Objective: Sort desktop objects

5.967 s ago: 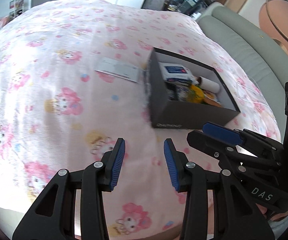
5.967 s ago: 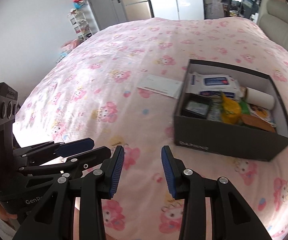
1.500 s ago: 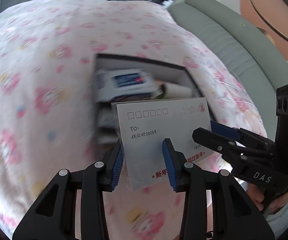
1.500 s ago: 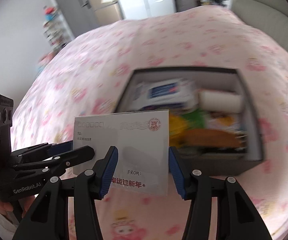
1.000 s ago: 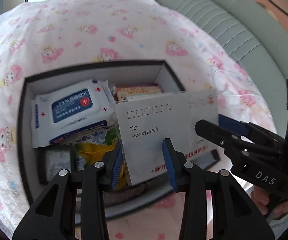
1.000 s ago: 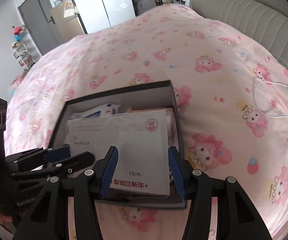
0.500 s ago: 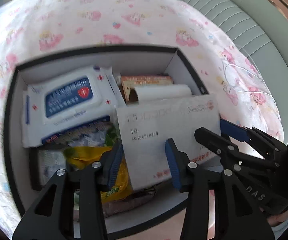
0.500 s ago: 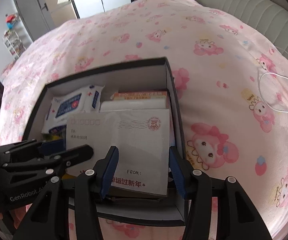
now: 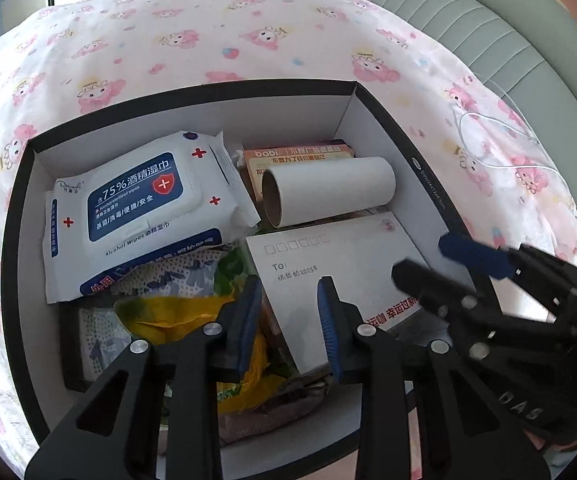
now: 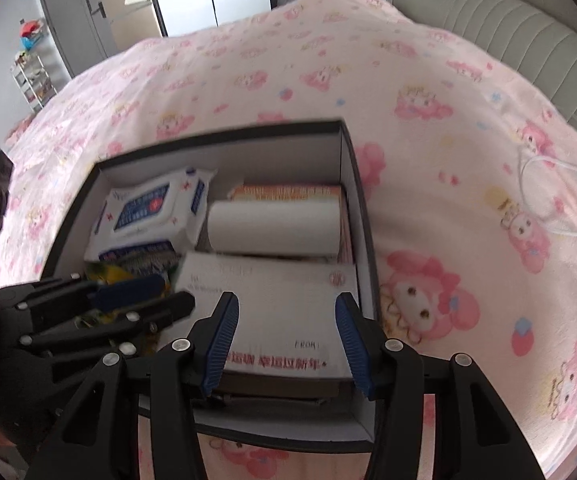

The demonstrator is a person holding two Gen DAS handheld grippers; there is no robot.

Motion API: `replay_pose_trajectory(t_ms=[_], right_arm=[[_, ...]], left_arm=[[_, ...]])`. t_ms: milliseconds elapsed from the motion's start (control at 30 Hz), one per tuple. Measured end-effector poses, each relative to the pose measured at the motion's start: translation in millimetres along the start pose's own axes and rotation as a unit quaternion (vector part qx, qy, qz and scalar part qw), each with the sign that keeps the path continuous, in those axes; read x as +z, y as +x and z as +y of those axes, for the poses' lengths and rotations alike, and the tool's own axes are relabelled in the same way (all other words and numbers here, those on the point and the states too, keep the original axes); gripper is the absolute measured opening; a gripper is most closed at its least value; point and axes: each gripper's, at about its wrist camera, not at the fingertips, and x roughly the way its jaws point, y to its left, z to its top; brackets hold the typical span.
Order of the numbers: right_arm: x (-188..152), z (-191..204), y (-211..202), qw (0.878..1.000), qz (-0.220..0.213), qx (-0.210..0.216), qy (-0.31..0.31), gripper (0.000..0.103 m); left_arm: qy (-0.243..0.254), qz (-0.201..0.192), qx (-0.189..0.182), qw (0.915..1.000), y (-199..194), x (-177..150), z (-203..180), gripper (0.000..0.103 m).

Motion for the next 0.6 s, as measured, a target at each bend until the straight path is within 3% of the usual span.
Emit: replay_pose_trajectory(t_ms=[133, 267, 433, 600], right_arm=[[1.3, -0.4, -5.9, 1.000, -0.007, -0.003, 0.005, 0.048], [21.0, 0.6, -30.2, 0.999, -0.042, -0.017, 0.018, 0.048], [50.1, 10.2, -70.6, 0.994, -0.100, -0.025, 0.042, 0.049], [49.4, 27.4, -104.5, 0.989, -0.129, -0.054, 0.046, 0.055]], left_arm=[[0.008, -0.029, 0.000, 0.9996, -20.7, 8.4, -1.0, 0.029], [0.002, -0.076, 0.024, 0.9968, -56.1, 20.9, -0.2, 0.046], [-0.018, -0.124, 0.052, 0.9908, -98.8, 30.0, 2.7, 0.053], [-0.038, -0.170, 0.080, 0.9815, -141.4, 37.6, 5.1, 0.060]])
